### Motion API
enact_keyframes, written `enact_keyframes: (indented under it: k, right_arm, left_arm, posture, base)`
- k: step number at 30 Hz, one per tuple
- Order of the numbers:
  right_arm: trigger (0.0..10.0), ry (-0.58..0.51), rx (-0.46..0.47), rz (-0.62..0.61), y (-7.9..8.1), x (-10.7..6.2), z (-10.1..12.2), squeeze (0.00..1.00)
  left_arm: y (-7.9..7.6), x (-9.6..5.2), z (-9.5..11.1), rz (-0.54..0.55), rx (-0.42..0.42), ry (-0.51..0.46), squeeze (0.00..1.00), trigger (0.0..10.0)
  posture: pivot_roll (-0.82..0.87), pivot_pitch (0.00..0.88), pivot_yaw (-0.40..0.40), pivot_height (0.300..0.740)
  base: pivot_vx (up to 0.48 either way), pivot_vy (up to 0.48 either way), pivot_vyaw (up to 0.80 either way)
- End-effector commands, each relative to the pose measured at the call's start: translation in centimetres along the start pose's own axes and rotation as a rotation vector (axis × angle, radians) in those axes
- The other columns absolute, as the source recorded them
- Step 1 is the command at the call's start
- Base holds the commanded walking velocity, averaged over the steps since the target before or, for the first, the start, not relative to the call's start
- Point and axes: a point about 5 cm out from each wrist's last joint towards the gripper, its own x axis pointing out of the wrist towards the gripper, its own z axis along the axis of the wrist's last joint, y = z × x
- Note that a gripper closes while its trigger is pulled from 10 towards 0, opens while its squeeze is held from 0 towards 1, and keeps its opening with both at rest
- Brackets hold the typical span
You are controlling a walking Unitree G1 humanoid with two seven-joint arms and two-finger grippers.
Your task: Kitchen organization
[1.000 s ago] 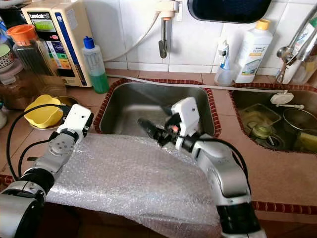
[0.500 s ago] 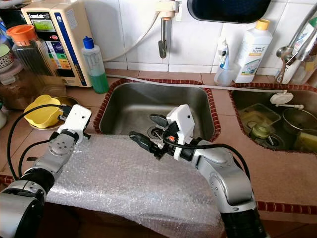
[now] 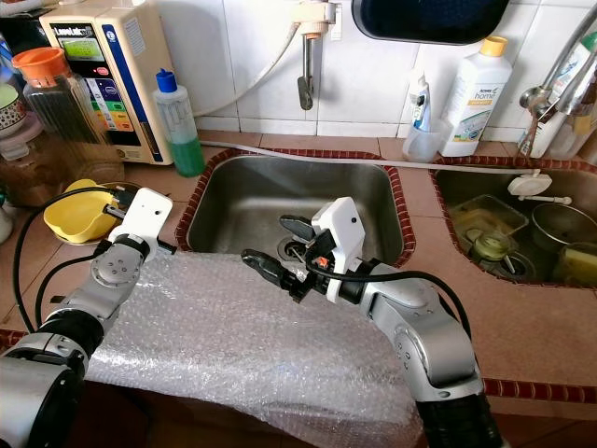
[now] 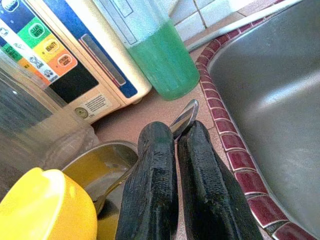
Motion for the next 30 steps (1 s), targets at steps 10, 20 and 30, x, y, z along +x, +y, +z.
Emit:
enact_keyframes:
  k: [10,20,30]
  right_arm:
    - [10.0,0.005,-0.017,-0.018,-0.1,0.0,0.1,0.09]
    - [10.0,0.004,-0.023,-0.043,-0.7,0.4,0.0,0.00]
    - [10.0,0.000,-0.028,-0.090,-1.2,0.6,-0.1,0.00]
  left_arm:
    - [1.2,0.3,2.9,0.080,0.041,-0.196,0.00,0.0]
    - [2.8,0.0,6.5,0.152,-0.043,-0.398,0.00,0.0]
    - [4.0,0.4,9.1,0.172,-0.432,-0.439,0.00,0.0]
  posture:
    - [-0.01,0.000,0.066,0.740]
    - [0.01,0.000,0.055,0.740]
    - [0.01,0.000,0.055,0.740]
  base:
    - [0.000,0.000,0.00]
    - [0.000,0.000,0.00]
    - [0.000,0.000,0.00]
